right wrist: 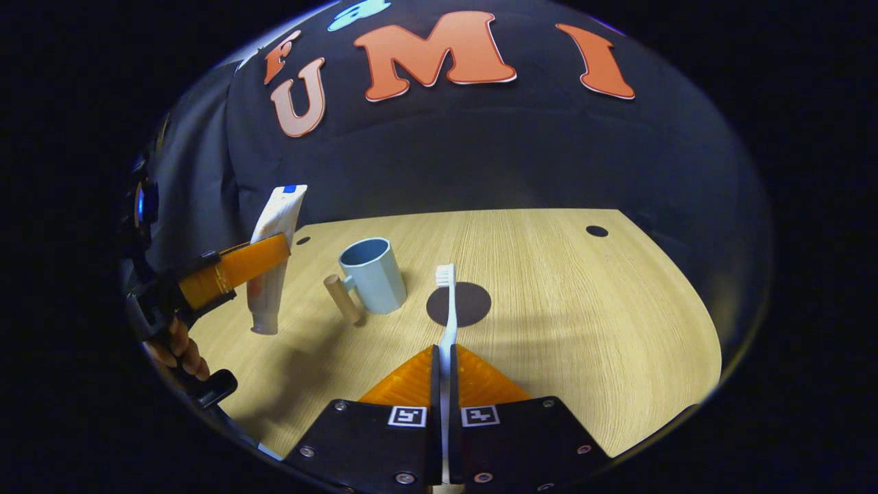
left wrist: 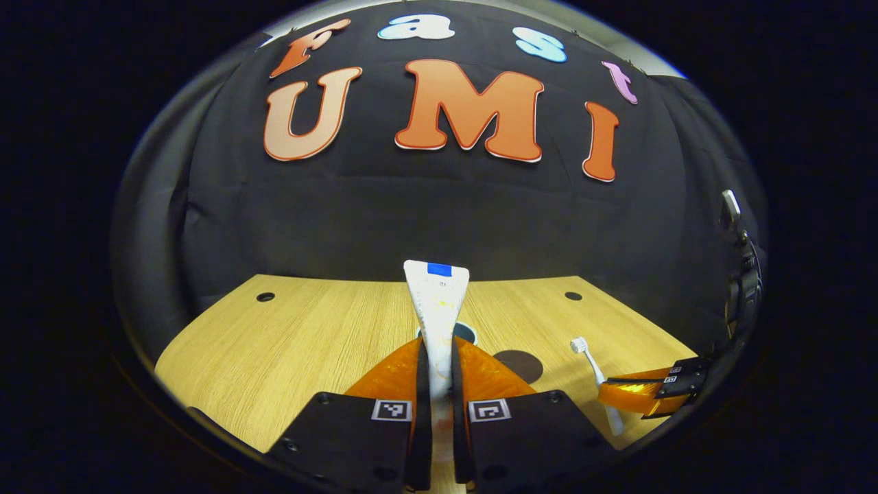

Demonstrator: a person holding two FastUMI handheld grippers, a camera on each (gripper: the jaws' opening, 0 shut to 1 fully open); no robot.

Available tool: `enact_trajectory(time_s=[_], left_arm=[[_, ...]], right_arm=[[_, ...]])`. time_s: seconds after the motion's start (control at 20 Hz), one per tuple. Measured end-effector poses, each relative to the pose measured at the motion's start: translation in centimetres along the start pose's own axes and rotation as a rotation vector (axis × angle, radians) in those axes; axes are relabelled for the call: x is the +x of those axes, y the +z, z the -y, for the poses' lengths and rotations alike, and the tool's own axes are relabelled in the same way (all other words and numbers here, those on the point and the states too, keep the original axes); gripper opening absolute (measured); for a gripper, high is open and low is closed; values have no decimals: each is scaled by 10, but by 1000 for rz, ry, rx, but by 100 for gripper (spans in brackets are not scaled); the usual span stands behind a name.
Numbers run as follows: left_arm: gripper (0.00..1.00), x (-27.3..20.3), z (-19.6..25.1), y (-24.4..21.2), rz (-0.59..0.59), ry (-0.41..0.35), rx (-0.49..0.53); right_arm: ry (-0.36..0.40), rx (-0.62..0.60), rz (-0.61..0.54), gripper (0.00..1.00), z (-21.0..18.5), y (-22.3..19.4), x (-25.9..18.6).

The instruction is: Put the toothbrush and toothpaste on the desktop into the cup, then pick up the cup and place it on the coaster on the desktop.

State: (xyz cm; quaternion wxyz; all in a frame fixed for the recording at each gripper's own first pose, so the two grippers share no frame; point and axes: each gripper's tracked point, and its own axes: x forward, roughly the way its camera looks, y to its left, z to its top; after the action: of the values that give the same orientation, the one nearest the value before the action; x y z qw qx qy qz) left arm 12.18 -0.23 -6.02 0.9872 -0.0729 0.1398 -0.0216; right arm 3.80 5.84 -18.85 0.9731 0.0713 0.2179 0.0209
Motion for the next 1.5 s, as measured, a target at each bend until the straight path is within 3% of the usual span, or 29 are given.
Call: enact_trajectory(time_s=[0.4, 0.6, 0.7, 1.15, 1.5], left_arm=[[16, 37, 13, 58, 203, -7, -34], [16, 54, 14, 65, 262, 8, -32], [16, 67, 8, 64, 270, 39, -63], [16, 111, 2, 43, 250, 49, -131], [17, 125, -3, 34, 240, 66, -133]], right_arm=[[-37, -9, 108, 4, 10, 25, -3], [-44, -10, 141, 4, 25, 36, 5], [-55, -16, 153, 4, 29, 39, 8], [-54, -19, 195, 4, 39, 50, 20], [-66, -31, 224, 4, 43, 58, 21]])
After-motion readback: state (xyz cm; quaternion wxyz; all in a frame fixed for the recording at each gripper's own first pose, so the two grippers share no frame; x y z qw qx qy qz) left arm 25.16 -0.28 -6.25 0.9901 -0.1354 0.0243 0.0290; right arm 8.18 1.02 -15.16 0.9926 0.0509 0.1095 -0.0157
